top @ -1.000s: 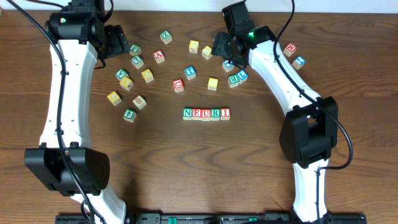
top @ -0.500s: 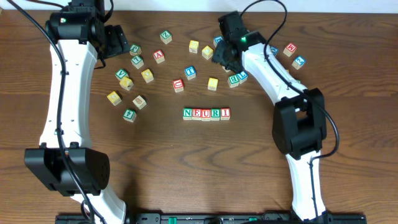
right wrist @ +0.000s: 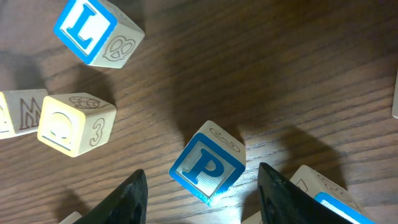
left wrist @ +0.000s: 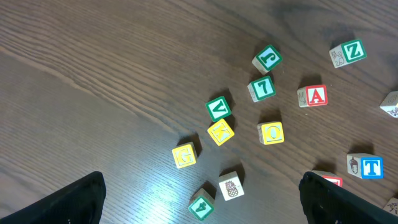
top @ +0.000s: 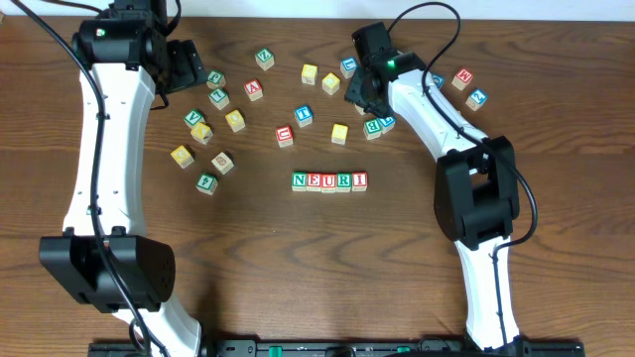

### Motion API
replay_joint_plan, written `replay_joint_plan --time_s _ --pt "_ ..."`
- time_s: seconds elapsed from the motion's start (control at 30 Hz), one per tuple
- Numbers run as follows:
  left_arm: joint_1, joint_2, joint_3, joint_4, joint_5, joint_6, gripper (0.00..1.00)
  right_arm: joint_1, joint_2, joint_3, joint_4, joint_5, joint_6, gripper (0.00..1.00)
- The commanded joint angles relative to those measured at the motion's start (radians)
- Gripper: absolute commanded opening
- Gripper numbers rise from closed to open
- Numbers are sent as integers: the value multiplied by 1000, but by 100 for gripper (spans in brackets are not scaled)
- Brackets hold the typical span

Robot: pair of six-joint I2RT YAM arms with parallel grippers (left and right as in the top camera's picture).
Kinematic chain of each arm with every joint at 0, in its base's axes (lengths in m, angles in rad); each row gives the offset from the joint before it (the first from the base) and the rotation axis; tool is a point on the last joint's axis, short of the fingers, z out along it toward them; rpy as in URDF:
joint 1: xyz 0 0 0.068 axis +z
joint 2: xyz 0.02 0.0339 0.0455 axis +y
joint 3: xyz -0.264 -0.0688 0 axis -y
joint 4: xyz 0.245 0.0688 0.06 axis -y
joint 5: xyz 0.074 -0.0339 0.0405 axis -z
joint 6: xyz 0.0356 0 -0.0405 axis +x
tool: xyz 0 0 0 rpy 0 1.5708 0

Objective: Spell out NEURIPS

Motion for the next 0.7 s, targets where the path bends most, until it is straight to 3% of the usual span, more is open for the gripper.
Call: replay_joint_plan --time_s 0.0,0.2,0.33,0.5,0.67 --pt "4 -13 12 -6 -6 6 98 -4 26 2 -1 16 12 52" --pt "4 -13 12 -6 -6 6 98 -5 51 2 6 16 11 51" --pt "4 -13 12 -6 -6 6 98 -11 53 2 8 16 -38 45" --pt "4 -13 12 -6 -6 6 98 -14 53 2 18 16 -138 34" --pt "4 -13 12 -6 -6 6 98 -15 53 2 48 16 -322 34"
